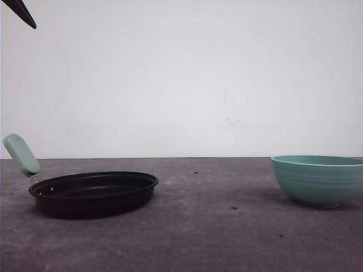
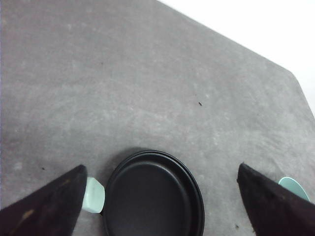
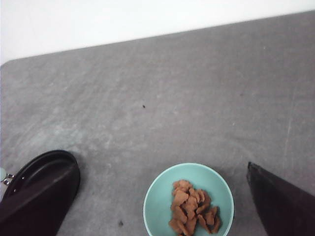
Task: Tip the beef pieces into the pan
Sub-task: 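Lower the left gripper onto the pan's mint-green handle and grasp it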
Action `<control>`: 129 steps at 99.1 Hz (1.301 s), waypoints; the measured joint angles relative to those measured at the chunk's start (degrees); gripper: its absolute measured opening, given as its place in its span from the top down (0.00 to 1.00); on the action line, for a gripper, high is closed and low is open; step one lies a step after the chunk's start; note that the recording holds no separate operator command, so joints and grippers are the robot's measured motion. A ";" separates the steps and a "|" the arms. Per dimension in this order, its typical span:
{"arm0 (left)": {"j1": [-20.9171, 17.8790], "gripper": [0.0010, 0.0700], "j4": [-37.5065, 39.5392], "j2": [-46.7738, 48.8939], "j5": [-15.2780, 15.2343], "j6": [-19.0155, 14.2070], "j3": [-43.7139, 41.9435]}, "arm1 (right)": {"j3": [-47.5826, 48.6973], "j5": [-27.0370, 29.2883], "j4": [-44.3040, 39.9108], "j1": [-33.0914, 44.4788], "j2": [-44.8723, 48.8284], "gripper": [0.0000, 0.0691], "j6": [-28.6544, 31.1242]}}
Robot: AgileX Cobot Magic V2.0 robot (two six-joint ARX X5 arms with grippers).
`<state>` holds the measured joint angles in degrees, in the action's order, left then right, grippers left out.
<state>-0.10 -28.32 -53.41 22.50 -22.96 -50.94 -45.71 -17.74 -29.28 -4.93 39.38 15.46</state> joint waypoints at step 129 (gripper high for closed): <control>2.89 0.25 18.49 -31.71 -0.11 -9.09 8.41 | 0.00 -0.11 -3.19 0.00 0.02 0.01 -0.22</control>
<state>2.79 -9.82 -85.12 22.39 -32.05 -42.52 -45.71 -17.85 -32.47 -4.93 39.40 15.25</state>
